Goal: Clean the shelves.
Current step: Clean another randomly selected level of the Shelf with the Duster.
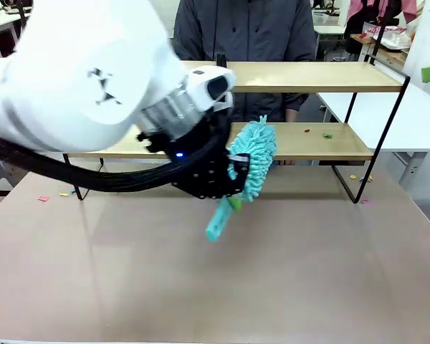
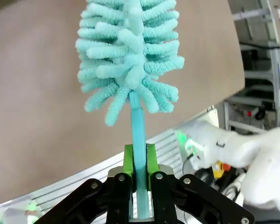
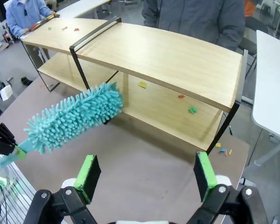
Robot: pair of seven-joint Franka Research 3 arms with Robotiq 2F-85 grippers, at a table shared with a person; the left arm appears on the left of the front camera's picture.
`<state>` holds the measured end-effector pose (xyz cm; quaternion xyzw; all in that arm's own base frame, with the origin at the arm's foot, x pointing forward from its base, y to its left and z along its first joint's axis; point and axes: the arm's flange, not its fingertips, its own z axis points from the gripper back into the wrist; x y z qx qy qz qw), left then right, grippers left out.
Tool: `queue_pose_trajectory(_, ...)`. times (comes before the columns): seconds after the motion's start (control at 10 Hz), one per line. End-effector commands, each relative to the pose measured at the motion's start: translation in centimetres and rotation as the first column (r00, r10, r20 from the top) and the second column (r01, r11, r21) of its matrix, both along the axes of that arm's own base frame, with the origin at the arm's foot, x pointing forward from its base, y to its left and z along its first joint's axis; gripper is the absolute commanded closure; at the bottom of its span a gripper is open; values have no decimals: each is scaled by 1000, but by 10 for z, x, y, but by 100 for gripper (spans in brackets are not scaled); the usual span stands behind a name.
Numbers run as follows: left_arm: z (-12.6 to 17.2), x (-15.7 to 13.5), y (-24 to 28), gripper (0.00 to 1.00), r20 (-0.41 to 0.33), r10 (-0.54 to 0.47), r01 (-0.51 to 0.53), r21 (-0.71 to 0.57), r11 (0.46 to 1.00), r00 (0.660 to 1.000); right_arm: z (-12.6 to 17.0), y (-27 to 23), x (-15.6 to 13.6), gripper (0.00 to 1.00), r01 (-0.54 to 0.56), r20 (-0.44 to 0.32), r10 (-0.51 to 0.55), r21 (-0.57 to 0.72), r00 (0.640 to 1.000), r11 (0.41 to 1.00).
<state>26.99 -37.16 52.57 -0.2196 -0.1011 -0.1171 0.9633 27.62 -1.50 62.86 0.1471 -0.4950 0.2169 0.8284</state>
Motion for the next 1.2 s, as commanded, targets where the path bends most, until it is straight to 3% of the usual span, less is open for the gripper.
queue_pose_trajectory(0.0, 12, 8, -25, 87, 43, 104, -104, 15, 994, 994, 0, 0, 1, 0, 0, 3, 0, 1, 1000, 1000)
queue_pose_trajectory(0.3, 14, 29, -44, 87, 20, 239, -239, 24, 971, 971, 0, 0, 1, 0, 0, 3, 0, 1, 1000, 1000)
queue_pose_trajectory(0.6, 10, 67, -84, 87, 51, 232, -235, 58, 970, 971, 0, 0, 1, 0, 0, 3, 0, 1, 1000, 1000)
queue_pose_trajectory(0.9, 1, 114, -114, 87, 114, 365, -376, 95, 922, 924, 0, 0, 1, 0, 0, 3, 0, 1, 1000, 1000)
queue_pose_trajectory(1.1, -6, 122, -127, 87, 97, 345, -355, 119, 927, 934, 0, 0, 1, 0, 0, 3, 0, 1, 1000, 1000)
